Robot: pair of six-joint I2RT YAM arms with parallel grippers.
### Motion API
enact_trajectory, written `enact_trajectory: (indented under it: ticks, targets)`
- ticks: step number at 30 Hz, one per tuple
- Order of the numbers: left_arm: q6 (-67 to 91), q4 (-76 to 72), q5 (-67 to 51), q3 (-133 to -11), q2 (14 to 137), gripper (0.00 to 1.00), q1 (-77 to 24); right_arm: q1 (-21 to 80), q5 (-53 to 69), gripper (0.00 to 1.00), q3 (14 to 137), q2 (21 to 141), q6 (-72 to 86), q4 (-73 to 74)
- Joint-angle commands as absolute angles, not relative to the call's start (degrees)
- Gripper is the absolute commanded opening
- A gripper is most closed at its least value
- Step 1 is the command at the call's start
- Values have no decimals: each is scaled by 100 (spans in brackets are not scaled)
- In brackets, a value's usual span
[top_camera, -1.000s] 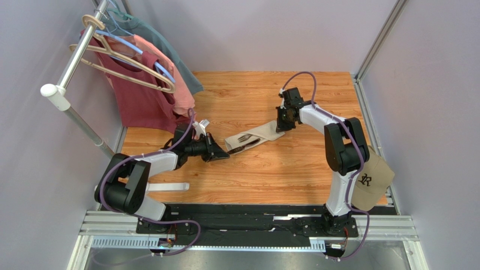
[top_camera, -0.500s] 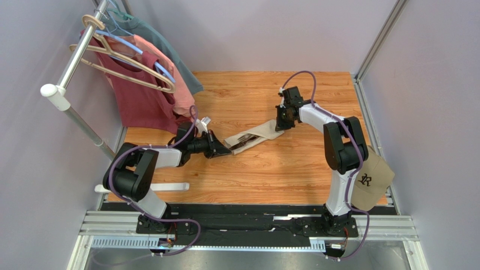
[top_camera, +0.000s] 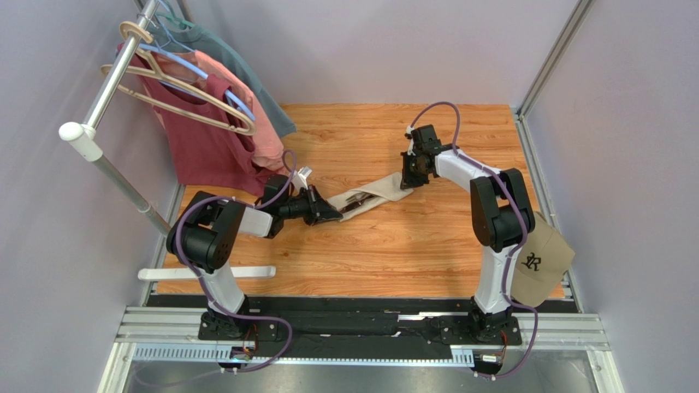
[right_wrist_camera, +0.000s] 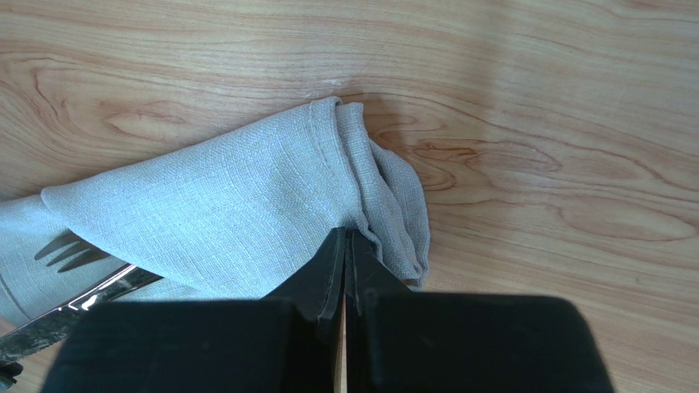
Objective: Fold the napkin into a case and place the utensils inside
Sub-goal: Insert the knife into the folded napkin.
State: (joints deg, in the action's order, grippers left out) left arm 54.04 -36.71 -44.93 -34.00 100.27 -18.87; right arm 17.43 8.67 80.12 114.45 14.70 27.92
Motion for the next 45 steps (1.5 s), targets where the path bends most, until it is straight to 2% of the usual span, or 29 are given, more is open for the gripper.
enact_trajectory:
  ticks: [1,7,11,18,23,27,28,35,45]
  targets:
    - [5449,-4122,-4403,-3823,10212,0,-2074,1758,782,0,7972,11777,1406,2734]
    - [5441,-3719,-4403,-4385,10634,0,-2206,1758,747,0,7963,11830,1389,2707]
    - [5143,-2921,-4447,-4876,10810,0,-2206,1749,703,0,7972,11848,1327,2716]
    - [4308,-1469,-4324,-5466,10644,0,-2180,1732,545,0,8138,11760,1274,2812]
    - [4350,-1284,-4377,-5502,10591,0,-2171,1801,379,0,8516,11488,1388,2988]
    - [4403,-1204,-4359,-5476,10608,0,-2171,1960,211,2,9437,11714,1327,3417]
    - [4447,-1256,-4377,-5432,10617,0,-2180,1986,237,3,9996,11855,1336,3523]
    - [4649,-1406,-4394,-5353,10608,0,-2197,2259,422,5,12082,13350,1520,4263]
    - [4807,-1371,-4342,-5344,10503,0,-2355,2645,571,2,12602,13983,1407,3814]
